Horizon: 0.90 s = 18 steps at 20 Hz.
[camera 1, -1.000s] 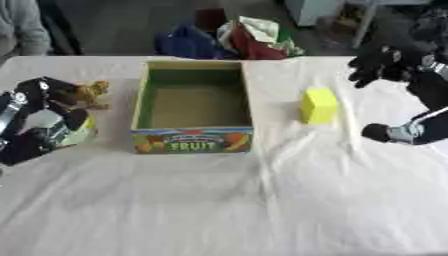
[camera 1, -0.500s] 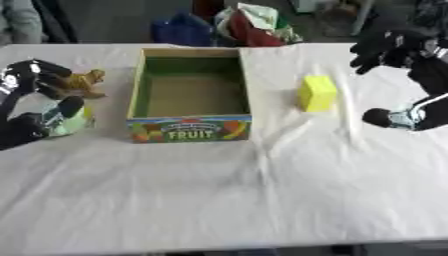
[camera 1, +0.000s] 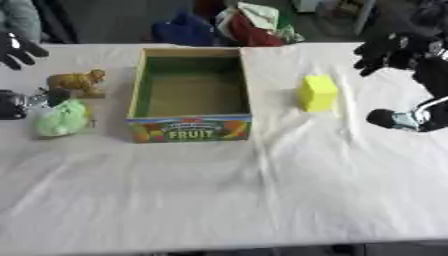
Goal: Pick up objects on the table and place them in the box.
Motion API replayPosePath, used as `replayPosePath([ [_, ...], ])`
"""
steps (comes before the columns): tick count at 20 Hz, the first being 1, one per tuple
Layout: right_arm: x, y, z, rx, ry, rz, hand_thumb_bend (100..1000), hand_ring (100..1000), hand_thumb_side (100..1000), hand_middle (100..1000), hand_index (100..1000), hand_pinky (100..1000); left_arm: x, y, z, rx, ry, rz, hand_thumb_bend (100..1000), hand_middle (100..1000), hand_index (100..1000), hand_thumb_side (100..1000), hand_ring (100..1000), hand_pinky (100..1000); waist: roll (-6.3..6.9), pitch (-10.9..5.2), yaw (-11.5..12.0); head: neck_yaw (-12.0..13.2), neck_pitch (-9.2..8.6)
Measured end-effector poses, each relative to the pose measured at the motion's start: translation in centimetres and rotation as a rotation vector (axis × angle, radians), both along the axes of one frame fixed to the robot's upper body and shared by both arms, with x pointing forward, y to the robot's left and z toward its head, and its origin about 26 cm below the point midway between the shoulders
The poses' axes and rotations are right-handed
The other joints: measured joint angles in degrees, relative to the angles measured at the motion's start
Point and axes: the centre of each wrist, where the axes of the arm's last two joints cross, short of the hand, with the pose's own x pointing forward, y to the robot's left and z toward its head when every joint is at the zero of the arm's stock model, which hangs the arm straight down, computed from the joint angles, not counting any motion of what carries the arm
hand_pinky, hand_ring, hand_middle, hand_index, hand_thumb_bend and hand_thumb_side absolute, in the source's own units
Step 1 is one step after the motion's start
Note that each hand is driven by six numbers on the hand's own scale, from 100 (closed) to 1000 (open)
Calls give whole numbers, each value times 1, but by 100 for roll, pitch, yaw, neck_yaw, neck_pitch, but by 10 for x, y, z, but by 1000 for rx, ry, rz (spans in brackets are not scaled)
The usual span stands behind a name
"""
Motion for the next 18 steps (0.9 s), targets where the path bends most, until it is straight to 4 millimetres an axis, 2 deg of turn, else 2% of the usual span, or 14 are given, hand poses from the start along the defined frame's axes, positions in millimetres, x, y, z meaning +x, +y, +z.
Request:
replayPosePath([
  [5, 2, 0, -1, -3, 6, -1, 580, 739, 247, 770, 765, 686, 10, 10, 2, 102, 32, 56, 658, 673, 750, 612, 681, 669, -5, -17, -29, 158, 0],
  [12, 2, -1, -3, -6, 13, -2, 567, 740, 256, 772, 766, 690, 28, 17, 1, 259, 113, 108, 702, 660, 739, 589, 662, 688, -2, -32, -42, 162, 0],
  [14, 2, -1, -3, -8, 15, 0, 565, 740, 258, 769, 766, 689, 34, 20, 0, 315, 131, 143, 689, 663, 739, 570, 666, 690, -2, -33, -44, 147, 0],
  [15, 3, -1, -3, -8, 15, 2, 545, 740, 266, 770, 766, 688, 37, 21, -1, 337, 141, 157, 688, 663, 739, 569, 667, 691, -2, -34, -49, 140, 1],
  [16, 3, 0, -4, -8, 15, 2, 449, 740, 301, 768, 766, 688, 40, 22, -4, 357, 155, 167, 690, 666, 737, 555, 672, 696, -2, -35, -61, 135, 1],
  [18, 3, -1, -4, -8, 16, 1, 389, 740, 319, 768, 767, 689, 46, 22, -11, 393, 189, 175, 694, 667, 735, 541, 675, 700, -3, -37, -73, 122, 1],
])
